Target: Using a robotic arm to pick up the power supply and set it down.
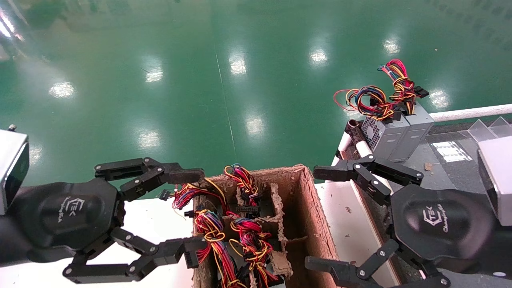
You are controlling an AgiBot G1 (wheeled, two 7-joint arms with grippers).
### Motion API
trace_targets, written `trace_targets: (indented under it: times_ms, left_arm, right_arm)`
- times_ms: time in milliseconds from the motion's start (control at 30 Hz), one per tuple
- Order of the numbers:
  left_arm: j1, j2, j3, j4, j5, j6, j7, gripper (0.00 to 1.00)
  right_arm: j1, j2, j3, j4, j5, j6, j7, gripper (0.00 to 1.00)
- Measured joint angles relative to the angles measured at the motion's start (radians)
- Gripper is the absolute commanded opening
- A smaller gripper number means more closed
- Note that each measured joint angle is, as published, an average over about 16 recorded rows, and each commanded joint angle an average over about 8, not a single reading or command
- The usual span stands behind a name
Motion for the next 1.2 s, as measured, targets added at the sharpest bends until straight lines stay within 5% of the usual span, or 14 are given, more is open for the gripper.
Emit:
trace_targets:
  times_ms: [1067, 1200]
  left_arm:
    - [0.0, 0.0, 0.0, 0.0, 0.0, 0.0, 0.0, 0.0]
    - [0.0, 0.0, 0.0, 0.0, 0.0, 0.0, 0.0, 0.44]
  right_arm:
    - [0.0, 0.0, 0.0, 0.0, 0.0, 0.0, 0.0, 1.0]
    - [0.0, 0.0, 0.0, 0.0, 0.0, 0.0, 0.0, 1.0]
